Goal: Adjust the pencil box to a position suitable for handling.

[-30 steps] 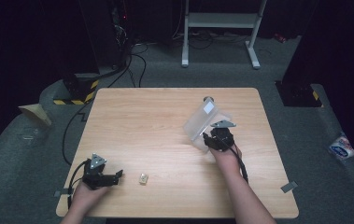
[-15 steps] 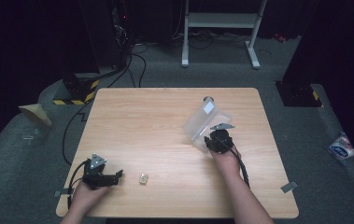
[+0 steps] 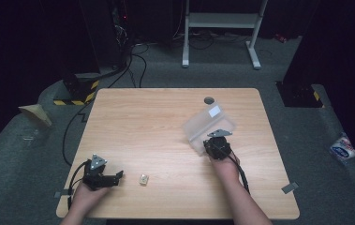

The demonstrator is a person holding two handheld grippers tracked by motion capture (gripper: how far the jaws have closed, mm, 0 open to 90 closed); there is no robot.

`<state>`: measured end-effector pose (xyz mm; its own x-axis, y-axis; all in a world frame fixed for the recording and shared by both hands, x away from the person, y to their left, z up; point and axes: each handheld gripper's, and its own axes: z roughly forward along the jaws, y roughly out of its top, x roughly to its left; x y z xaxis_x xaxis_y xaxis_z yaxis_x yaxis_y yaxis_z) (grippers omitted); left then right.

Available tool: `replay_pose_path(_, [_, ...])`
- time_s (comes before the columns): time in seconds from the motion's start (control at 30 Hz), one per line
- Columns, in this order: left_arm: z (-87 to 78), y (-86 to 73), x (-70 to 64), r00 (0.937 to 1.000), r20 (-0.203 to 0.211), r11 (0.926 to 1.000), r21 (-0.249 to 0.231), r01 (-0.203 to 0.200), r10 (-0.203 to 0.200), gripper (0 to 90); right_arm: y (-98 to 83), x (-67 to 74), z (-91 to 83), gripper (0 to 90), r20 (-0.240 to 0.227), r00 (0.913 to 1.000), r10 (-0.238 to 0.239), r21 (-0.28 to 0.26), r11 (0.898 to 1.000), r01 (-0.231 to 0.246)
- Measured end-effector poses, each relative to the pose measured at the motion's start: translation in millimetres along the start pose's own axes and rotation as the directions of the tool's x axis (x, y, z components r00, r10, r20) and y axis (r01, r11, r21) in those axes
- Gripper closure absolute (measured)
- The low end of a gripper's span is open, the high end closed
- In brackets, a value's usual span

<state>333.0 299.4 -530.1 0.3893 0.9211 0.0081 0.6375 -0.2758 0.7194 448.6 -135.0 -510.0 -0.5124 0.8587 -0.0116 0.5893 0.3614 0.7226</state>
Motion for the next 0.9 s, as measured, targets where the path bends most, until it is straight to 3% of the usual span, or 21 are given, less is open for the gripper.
replay_pose_path(0.27, [0.1, -0.1, -0.5, 1.0, 0.002, 1.0, -0.001, 0.007, -0.007, 6.3, -8.5, 15.7, -6.1, 84.8, -0.004, 0.9993, -0.036, -0.022, 0.999, 0.036])
replay_pose_path(0.9, [0.0, -0.2, -0.6, 1.0, 0.001, 1.0, -0.001, 0.007, -0.007, 6.5, -22.7, 40.4, -26.3, 84.5, -0.043, 0.9982, -0.042, -0.063, 0.997, 0.04])
